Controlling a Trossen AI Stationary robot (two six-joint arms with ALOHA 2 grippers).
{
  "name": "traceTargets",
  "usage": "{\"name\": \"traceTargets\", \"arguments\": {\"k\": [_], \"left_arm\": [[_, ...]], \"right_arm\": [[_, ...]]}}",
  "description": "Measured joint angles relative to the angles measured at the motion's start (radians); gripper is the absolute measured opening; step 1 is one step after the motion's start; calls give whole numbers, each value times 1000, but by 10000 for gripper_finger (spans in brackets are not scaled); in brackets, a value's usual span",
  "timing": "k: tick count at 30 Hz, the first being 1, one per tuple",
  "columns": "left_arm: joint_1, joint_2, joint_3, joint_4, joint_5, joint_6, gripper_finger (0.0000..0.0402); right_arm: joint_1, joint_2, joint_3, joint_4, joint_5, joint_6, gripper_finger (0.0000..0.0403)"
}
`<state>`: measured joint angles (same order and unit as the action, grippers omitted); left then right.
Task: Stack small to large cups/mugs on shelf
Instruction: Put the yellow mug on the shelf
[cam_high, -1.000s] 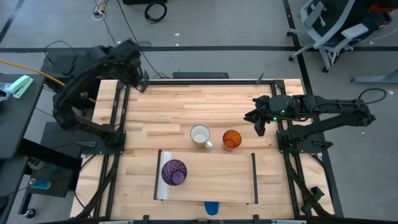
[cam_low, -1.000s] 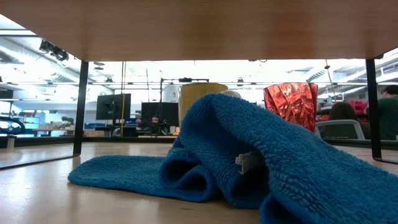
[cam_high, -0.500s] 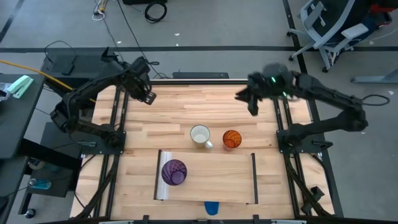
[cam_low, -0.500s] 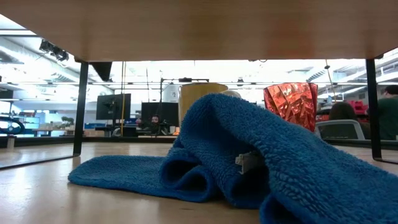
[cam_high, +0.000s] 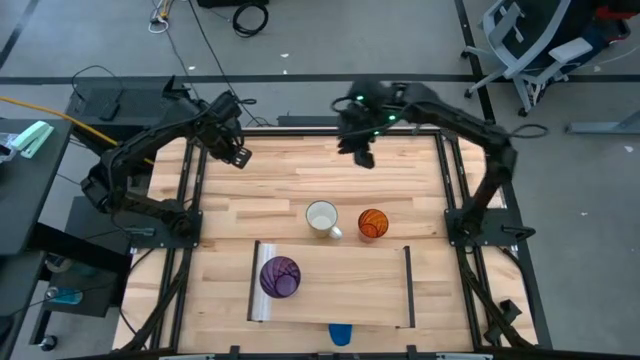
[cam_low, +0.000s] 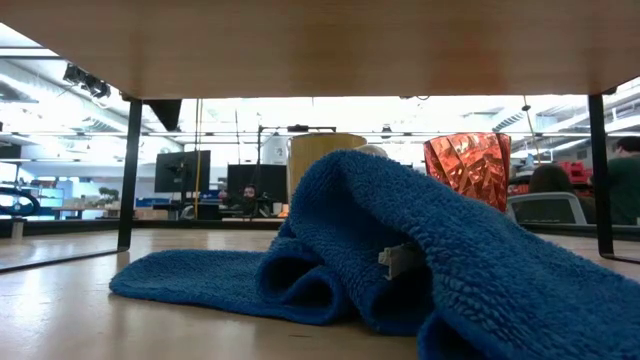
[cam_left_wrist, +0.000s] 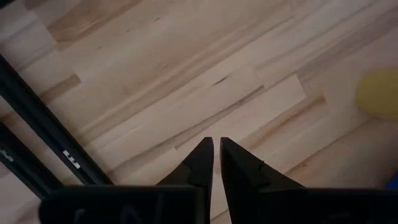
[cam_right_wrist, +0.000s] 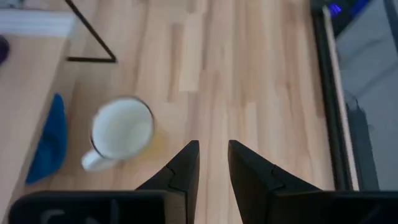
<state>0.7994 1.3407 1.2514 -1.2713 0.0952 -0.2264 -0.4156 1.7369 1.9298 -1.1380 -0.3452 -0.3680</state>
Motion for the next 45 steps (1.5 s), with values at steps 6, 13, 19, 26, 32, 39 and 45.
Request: {"name": "traceTargets", "arguments": {"k": [6, 13, 19, 26, 32, 39, 45], "left_arm": [[0, 0, 0, 6, 0, 74, 41], [46, 0, 0, 6, 0, 162, 40], [82, 0, 0, 5, 17, 200, 43], [101, 0, 0, 16, 40, 221, 43], [101, 0, 0, 31, 42, 223, 43], [101, 0, 0, 42, 42, 223, 47], [101, 0, 0, 45, 42, 219, 48]], "right_arm": [[94, 124, 127, -46, 10, -33, 92], [180, 233, 136, -52, 59, -53, 92], [218, 311, 136, -84, 126, -55, 92], [238, 371, 136, -130, 138, -55, 92], [241, 402, 135, -120, 159, -59, 92], [241, 426, 135, -101, 169, -74, 92], [242, 458, 135, -98, 169, -73, 92]]}}
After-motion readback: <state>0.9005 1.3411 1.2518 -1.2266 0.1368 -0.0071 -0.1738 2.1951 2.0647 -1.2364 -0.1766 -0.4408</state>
